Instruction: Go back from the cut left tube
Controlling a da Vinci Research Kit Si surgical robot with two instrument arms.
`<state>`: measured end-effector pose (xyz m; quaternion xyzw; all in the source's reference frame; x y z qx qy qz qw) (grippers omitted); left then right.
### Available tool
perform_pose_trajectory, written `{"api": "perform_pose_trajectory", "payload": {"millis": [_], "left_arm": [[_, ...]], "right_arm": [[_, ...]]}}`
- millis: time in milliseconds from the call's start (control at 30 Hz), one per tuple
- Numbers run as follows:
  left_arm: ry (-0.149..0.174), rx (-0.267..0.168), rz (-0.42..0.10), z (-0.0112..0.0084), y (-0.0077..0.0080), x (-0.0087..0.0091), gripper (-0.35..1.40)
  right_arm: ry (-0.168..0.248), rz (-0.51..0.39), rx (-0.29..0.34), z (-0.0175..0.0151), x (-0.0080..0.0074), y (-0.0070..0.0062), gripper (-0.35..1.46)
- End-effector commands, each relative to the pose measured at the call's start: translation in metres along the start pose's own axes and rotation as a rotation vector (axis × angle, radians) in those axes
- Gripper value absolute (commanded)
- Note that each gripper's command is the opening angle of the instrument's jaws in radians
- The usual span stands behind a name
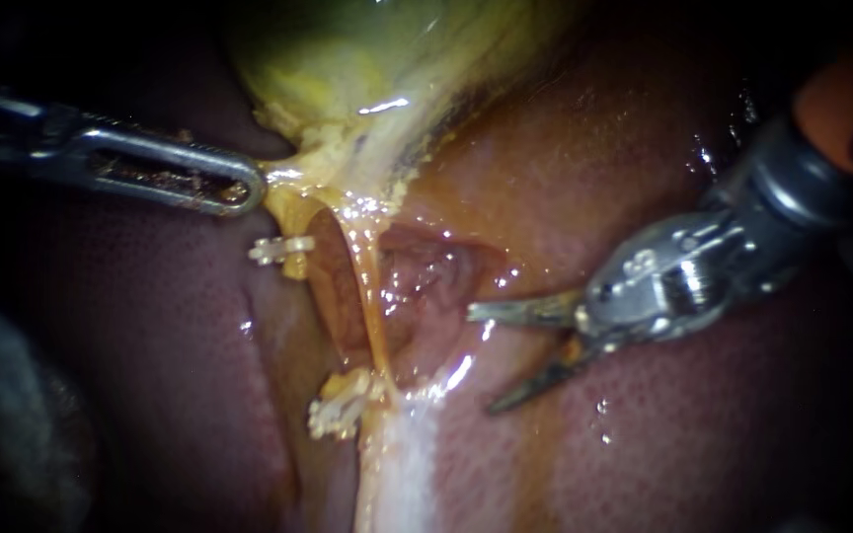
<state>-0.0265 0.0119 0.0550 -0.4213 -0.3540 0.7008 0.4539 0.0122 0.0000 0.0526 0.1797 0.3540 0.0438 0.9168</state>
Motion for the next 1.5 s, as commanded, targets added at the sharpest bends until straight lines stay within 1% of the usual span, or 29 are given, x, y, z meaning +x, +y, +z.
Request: {"api": "perform_pose_trajectory", "payload": {"millis": [33,133,267,567,700,933,1067,1233,1500], "left_arm": [[0.000,0.000,0.000,0.0000,0.0001,0.0000,-0.35],[0.000,0.001,0.000,0.0000,0.0001,0.0000,-0.35],[0.001,0.001,0.000,0.0000,0.0001,0.0000,-0.35],[0.003,0.004,0.001,0.0005,0.0000,-0.0001,-0.35],[0.008,0.011,0.005,0.0020,-0.0001,-0.0007,-0.35],[0.024,0.032,0.016,0.0061,-0.0010,-0.0019,-0.35],[0.020,0.028,0.020,0.0077,-0.0014,-0.0025,-0.35],[0.019,0.027,0.022,0.0086,-0.0014,-0.0026,-0.35],[0.018,0.026,0.024,0.0085,-0.0015,-0.0026,-0.35]], "right_arm": [[0.003,0.009,-0.002,-0.0005,-0.0002,0.0002,1.36],[0.003,0.024,-0.026,-0.0020,-0.0006,0.0011,1.35],[0.000,0.040,-0.053,-0.0032,-0.0005,0.0020,1.36],[-0.011,0.076,-0.106,-0.0034,-0.0004,0.0022,1.42],[-0.014,0.090,-0.112,-0.0035,-0.0004,0.0022,1.43],[-0.015,0.093,-0.109,-0.0035,-0.0005,0.0021,1.43],[-0.015,0.093,-0.109,-0.0035,-0.0005,0.0020,1.43],[-0.015,0.093,-0.109,-0.0035,-0.0005,0.0020,1.43],[-0.015,0.093,-0.110,-0.0035,-0.0005,0.0020,1.43]]}}
